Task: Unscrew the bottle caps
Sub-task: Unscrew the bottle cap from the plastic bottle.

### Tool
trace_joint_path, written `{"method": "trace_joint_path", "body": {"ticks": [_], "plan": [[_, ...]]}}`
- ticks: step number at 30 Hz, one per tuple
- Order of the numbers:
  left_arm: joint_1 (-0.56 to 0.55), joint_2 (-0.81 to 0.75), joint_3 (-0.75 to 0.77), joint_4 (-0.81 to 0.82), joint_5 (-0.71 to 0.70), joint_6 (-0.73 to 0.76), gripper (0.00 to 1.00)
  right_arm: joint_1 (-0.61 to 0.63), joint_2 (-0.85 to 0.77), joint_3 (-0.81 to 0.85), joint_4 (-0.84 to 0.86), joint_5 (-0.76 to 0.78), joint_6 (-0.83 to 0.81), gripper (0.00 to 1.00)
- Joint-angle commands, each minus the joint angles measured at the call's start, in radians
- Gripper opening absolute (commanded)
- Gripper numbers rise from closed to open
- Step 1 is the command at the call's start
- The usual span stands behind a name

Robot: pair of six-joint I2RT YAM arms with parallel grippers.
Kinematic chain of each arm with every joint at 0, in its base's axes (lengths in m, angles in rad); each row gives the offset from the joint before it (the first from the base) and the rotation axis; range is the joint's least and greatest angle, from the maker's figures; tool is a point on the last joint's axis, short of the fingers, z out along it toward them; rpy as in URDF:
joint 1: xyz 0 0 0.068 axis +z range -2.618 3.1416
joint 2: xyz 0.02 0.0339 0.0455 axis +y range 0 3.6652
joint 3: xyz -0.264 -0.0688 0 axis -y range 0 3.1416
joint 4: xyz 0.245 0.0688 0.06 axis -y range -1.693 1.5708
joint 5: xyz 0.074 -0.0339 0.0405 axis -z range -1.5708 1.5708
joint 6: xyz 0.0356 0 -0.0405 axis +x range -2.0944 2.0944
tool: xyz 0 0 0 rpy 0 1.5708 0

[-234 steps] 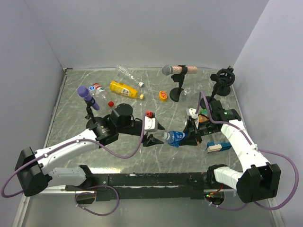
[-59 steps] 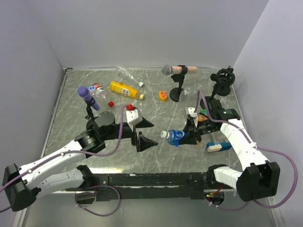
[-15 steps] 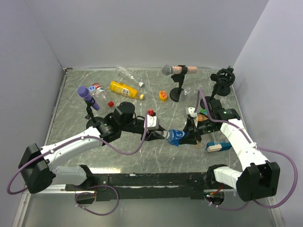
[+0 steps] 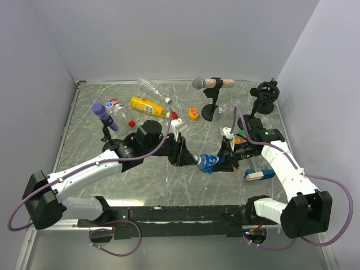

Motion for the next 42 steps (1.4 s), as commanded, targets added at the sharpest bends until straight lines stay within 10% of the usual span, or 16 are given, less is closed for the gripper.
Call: {"method": "trace_joint_path", "body": {"ticks": [1, 15, 22, 30, 42], "plan": [[-0.005, 0.009, 0.026, -0.003, -0.034, -0.455, 0.01, 0.008, 0.002, -0.002, 0.021, -0.007, -0.015, 0.16], [-0.007, 0.022, 0.072, -0.06, -0.11, -0.52, 0.03, 0.008, -0.001, -0.004, 0.027, -0.001, -0.014, 0.16], [-0.008, -0.014, 0.062, -0.052, -0.134, -0.44, 0.58, 0.008, 0.001, -0.002, 0.024, -0.001, -0.014, 0.16], [-0.007, -0.075, 0.049, -0.063, -0.154, -0.228, 0.98, 0.008, -0.004, -0.004, 0.027, 0.001, -0.015, 0.16], [-0.008, -0.368, -0.201, 0.216, -0.171, 0.383, 0.97, 0.008, -0.002, -0.005, 0.029, 0.002, -0.012, 0.16]]}}
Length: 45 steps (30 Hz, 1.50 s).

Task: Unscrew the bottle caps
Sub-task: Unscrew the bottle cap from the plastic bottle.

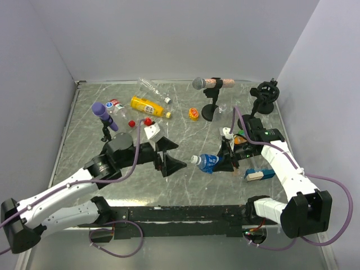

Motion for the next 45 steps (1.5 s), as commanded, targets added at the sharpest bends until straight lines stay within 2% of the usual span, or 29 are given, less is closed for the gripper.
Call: {"method": "trace_joint_path", "body": {"ticks": [1, 3, 5, 11, 17, 24, 27, 41, 43, 45], "plan": [[-0.005, -0.079, -0.08, 0.178, 0.026, 0.338, 0.97, 0.008, -0.003, -0.005, 0.022, -0.021, -0.015, 0.16], [-0.004, -0.085, -0.101, 0.189, 0.125, 0.485, 0.97, 0.008, -0.003, -0.005, 0.022, -0.021, -0.017, 0.16], [-0.004, -0.072, -0.103, 0.179, 0.188, 0.572, 0.97, 0.008, -0.003, -0.006, 0.025, -0.02, -0.014, 0.16], [-0.004, 0.045, -0.039, 0.114, 0.29, 0.699, 0.99, 0.008, -0.002, -0.005, 0.025, -0.02, -0.014, 0.16], [-0.005, 0.192, 0.076, 0.047, 0.345, 0.744, 0.79, 0.006, -0.002, -0.005, 0.023, -0.018, -0.014, 0.16], [-0.002, 0.264, 0.135, 0.019, 0.365, 0.738, 0.56, 0.008, -0.003, -0.005, 0.023, -0.02, -0.015, 0.16], [-0.002, 0.267, 0.133, 0.031, 0.362, 0.727, 0.51, 0.008, -0.006, -0.003, 0.019, -0.02, -0.017, 0.16], [-0.002, 0.294, 0.143, 0.022, 0.343, 0.713, 0.41, 0.009, -0.008, -0.003, 0.019, -0.02, -0.017, 0.16], [-0.002, 0.292, 0.143, 0.022, 0.342, 0.704, 0.33, 0.009, -0.006, -0.003, 0.019, -0.02, -0.017, 0.16], [-0.004, 0.29, 0.143, 0.024, 0.347, 0.689, 0.18, 0.009, -0.005, -0.003, 0.022, -0.02, -0.015, 0.16]]}}
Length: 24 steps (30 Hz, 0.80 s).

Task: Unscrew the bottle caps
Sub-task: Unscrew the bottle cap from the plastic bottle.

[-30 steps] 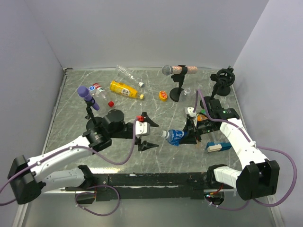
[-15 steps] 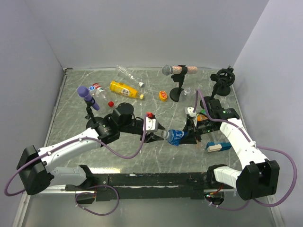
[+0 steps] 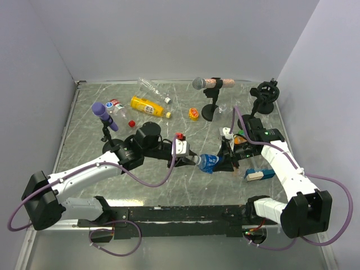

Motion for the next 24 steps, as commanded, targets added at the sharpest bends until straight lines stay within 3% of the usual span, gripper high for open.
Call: {"method": "trace_joint_path", "body": {"ticks": [1, 4, 6, 13, 17, 20, 24], "plan": [[-0.001, -0.006, 0.042, 0.019, 0.021, -0.032, 0.13, 0.008, -0.005, -0.003, 0.019, -0.022, -0.016, 0.16], [-0.001, -0.021, 0.033, 0.048, 0.024, -0.126, 0.01, 0.008, -0.007, -0.003, 0.019, -0.02, -0.018, 0.16], [-0.001, -0.029, 0.034, 0.058, 0.001, -0.241, 0.01, 0.008, -0.008, -0.004, 0.022, -0.019, -0.013, 0.16], [-0.001, 0.029, 0.119, -0.065, -0.048, -0.884, 0.01, 0.008, -0.007, -0.004, 0.022, -0.019, -0.015, 0.16], [-0.001, 0.006, 0.051, -0.021, -0.103, -1.197, 0.01, 0.009, -0.004, -0.003, 0.022, -0.02, -0.015, 0.16], [-0.001, -0.003, 0.048, -0.01, -0.129, -1.274, 0.01, 0.011, -0.007, -0.006, 0.024, -0.017, -0.013, 0.16], [-0.001, 0.011, 0.125, -0.143, -0.203, -1.23, 0.01, 0.011, -0.011, -0.008, 0.027, -0.016, -0.009, 0.16]]}}
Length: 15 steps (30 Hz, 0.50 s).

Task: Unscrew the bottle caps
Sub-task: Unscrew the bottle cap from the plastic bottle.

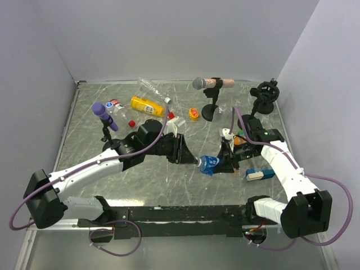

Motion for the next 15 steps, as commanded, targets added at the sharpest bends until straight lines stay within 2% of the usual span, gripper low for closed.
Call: {"method": "trace_joint_path", "body": {"ticks": [1, 5, 8, 11, 15], "plan": [[-0.016, -0.011, 0.09, -0.062, -0.045, -0.114, 0.01, 0.008, -0.011, -0.003, 0.052, -0.012, -0.012, 0.16], [-0.013, -0.009, 0.094, -0.045, -0.056, -0.114, 0.02, 0.008, -0.011, -0.003, 0.051, -0.01, -0.012, 0.16], [-0.007, -0.009, 0.083, -0.022, -0.033, -0.119, 0.17, 0.008, -0.013, -0.003, 0.051, -0.01, -0.012, 0.16], [-0.007, -0.009, 0.077, -0.016, -0.022, -0.113, 0.38, 0.008, -0.014, -0.002, 0.051, -0.011, -0.015, 0.16], [-0.004, -0.028, 0.072, -0.016, -0.038, -0.087, 0.73, 0.008, -0.016, -0.002, 0.051, -0.01, -0.015, 0.16]]}}
